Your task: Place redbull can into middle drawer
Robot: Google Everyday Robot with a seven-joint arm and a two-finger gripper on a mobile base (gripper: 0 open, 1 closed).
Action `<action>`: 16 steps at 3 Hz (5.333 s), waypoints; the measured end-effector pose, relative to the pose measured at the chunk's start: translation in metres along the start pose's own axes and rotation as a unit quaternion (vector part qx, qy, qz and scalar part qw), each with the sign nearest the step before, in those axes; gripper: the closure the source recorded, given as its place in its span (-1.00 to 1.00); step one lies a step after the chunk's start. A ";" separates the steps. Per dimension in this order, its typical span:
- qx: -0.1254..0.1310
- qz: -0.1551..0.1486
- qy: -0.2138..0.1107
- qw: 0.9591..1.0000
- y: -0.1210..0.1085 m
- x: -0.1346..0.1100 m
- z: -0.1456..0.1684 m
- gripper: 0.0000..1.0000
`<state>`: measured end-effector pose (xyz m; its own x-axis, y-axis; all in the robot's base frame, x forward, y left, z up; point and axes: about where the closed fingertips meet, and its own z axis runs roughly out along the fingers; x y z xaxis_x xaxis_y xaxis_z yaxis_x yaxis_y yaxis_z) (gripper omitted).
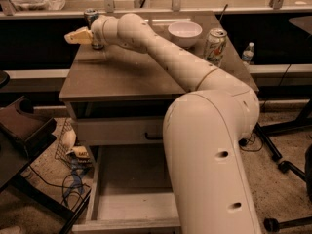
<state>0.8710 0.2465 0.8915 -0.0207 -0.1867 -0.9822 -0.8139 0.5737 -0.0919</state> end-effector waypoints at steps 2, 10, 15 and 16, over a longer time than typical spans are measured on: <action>-0.004 0.001 0.001 1.000 0.005 0.001 0.004 0.27; 0.182 0.040 -0.048 0.981 0.001 -0.148 -0.307 1.00; 0.149 0.131 0.044 0.979 0.060 0.093 -0.352 1.00; 0.149 0.131 0.044 0.979 0.060 0.093 -0.352 1.00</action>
Offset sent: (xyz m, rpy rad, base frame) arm -0.0007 0.0026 -0.0012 -0.0001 0.0015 0.0032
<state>0.6159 -0.0174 0.8525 -0.2662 -0.0631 -0.9618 -0.5688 0.8159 0.1039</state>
